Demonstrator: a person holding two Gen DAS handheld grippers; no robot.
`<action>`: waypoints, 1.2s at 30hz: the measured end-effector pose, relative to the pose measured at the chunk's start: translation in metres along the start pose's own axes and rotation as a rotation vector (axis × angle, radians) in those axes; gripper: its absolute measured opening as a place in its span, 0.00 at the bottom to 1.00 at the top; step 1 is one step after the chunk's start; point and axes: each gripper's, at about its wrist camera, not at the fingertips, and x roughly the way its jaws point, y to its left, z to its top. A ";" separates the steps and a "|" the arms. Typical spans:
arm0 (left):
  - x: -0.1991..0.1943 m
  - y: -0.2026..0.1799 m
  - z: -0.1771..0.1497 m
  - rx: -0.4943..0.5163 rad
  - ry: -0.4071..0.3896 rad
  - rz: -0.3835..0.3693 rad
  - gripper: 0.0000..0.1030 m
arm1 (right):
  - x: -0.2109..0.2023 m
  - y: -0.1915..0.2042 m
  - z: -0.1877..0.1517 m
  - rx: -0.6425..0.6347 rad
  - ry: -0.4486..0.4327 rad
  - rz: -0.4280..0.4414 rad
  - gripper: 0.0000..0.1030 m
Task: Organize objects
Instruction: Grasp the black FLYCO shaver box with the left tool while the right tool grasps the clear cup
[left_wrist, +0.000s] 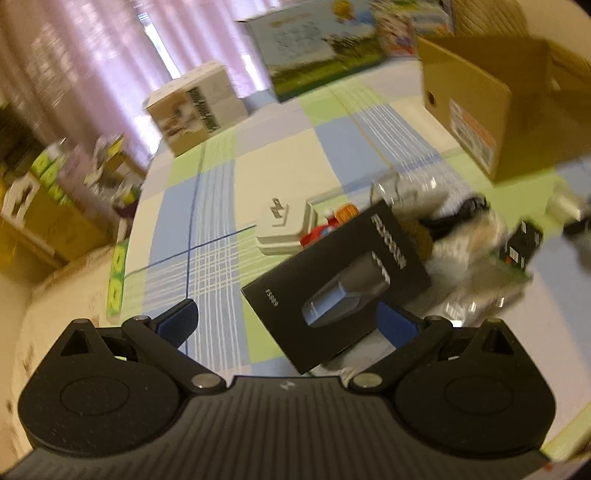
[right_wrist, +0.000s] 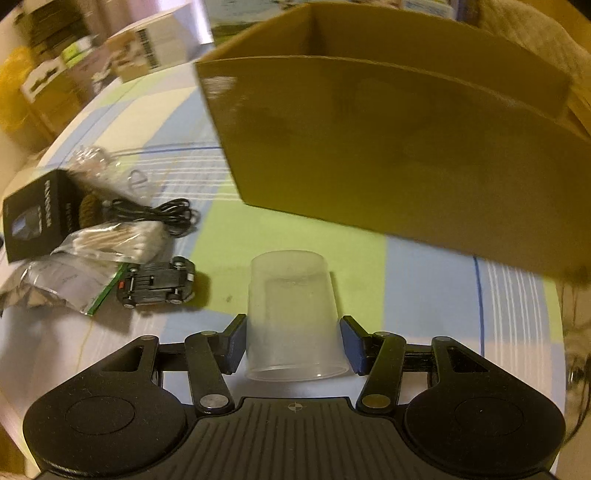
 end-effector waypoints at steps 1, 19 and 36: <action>0.002 0.000 -0.002 0.037 -0.002 -0.011 0.99 | -0.002 -0.001 -0.003 0.024 -0.002 -0.003 0.49; 0.033 0.007 -0.052 0.715 -0.183 -0.141 0.93 | -0.042 0.046 -0.061 0.351 -0.073 -0.205 0.49; 0.066 -0.012 -0.050 0.965 -0.257 -0.181 0.76 | -0.066 0.043 -0.082 0.459 -0.120 -0.291 0.48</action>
